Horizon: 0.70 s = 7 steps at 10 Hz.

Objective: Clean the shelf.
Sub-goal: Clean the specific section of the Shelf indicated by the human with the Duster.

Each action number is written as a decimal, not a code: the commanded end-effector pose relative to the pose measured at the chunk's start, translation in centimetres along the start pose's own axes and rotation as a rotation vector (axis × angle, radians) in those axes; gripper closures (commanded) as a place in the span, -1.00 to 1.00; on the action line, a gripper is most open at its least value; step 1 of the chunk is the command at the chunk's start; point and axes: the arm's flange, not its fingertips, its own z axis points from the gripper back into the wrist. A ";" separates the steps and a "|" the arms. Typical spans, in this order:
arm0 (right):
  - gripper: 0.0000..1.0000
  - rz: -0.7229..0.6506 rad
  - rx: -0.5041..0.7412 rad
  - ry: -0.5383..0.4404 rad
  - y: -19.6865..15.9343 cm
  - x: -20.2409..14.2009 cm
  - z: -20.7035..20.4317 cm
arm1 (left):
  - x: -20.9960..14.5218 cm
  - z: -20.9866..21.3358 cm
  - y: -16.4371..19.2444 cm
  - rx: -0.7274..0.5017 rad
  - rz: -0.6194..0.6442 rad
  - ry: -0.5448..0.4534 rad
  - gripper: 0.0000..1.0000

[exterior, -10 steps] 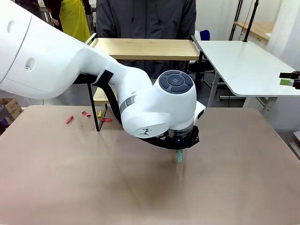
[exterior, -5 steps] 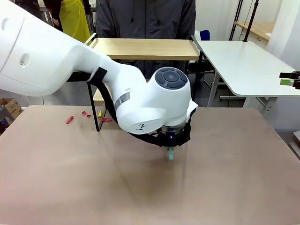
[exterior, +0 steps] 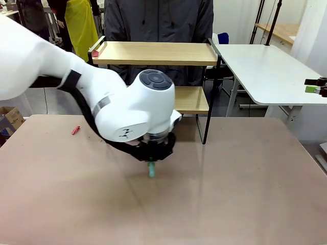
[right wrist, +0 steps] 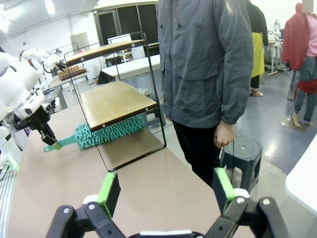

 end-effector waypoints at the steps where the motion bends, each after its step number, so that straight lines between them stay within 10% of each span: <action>1: -1.00 0.000 -0.001 0.004 0.1 0.2 -0.1 | -0.4 0.5 3.9 0.121 0.045 0.032 0.74; 7: -1.00 0.000 -0.001 0.004 0.1 0.2 -0.1 | 0.4 1.9 8.9 0.292 0.117 0.005 0.74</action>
